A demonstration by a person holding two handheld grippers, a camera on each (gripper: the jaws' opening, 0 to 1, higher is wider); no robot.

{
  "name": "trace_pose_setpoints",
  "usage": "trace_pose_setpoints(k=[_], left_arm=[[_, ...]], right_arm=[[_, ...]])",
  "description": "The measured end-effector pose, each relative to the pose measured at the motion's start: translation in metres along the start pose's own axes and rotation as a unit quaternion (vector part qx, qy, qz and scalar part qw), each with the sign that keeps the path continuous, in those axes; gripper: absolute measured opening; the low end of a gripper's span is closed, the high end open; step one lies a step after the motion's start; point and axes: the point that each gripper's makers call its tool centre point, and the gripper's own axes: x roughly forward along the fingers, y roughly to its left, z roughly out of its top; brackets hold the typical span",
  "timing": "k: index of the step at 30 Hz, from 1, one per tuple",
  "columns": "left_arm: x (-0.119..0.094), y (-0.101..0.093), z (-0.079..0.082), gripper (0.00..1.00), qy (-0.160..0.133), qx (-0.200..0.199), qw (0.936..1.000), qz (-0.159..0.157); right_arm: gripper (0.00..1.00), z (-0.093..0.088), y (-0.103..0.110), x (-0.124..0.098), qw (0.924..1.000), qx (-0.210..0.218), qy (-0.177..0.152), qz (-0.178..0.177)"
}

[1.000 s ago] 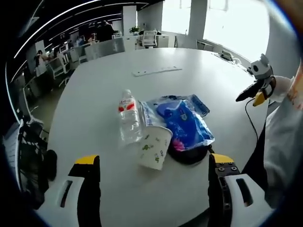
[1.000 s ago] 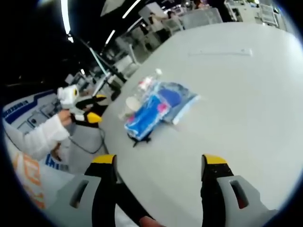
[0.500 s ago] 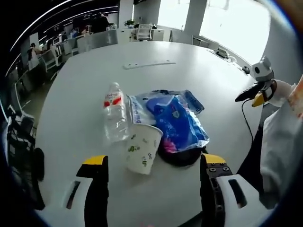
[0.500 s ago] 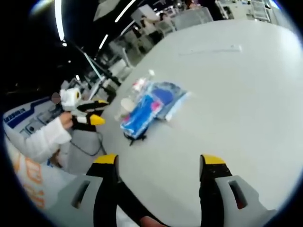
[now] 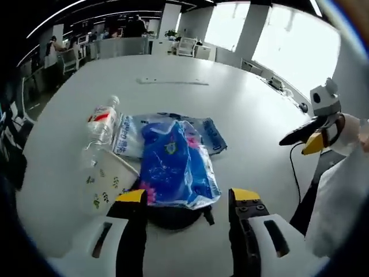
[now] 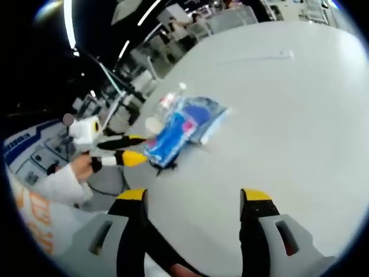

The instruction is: Arrange the tabletop items into an orderly group along one side of the table until the central work area is clear of visible clutter.

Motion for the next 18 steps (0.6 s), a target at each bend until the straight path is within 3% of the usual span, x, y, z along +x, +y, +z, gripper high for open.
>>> trace_pose_setpoints(k=[4, 6, 14, 17, 18], left_arm=[[0.009, 0.001, 0.0, 0.51, 0.0, -0.012, 0.9994, 0.032], [0.012, 0.003, 0.002, 0.48, 0.0, 0.001, 0.9991, 0.042], [0.023, 0.008, -0.004, 0.34, 0.02, 0.02, 0.9979, 0.059], [0.022, 0.011, -0.005, 0.18, 0.022, 0.03, 0.9974, 0.062], [0.021, 0.009, -0.005, 0.08, 0.021, 0.036, 0.9974, 0.059]], right_arm=[[0.62, 0.002, 0.002, 0.001, 1.0, 0.001, 0.002, 0.006], [0.62, 0.004, 0.002, 0.0, 1.0, -0.002, 0.002, 0.006], [0.61, 0.007, -0.005, -0.003, 1.0, 0.003, -0.003, 0.003], [0.61, 0.005, -0.006, -0.004, 1.0, 0.005, -0.003, 0.002], [0.61, 0.004, -0.005, -0.004, 1.0, 0.005, -0.002, 0.001]])
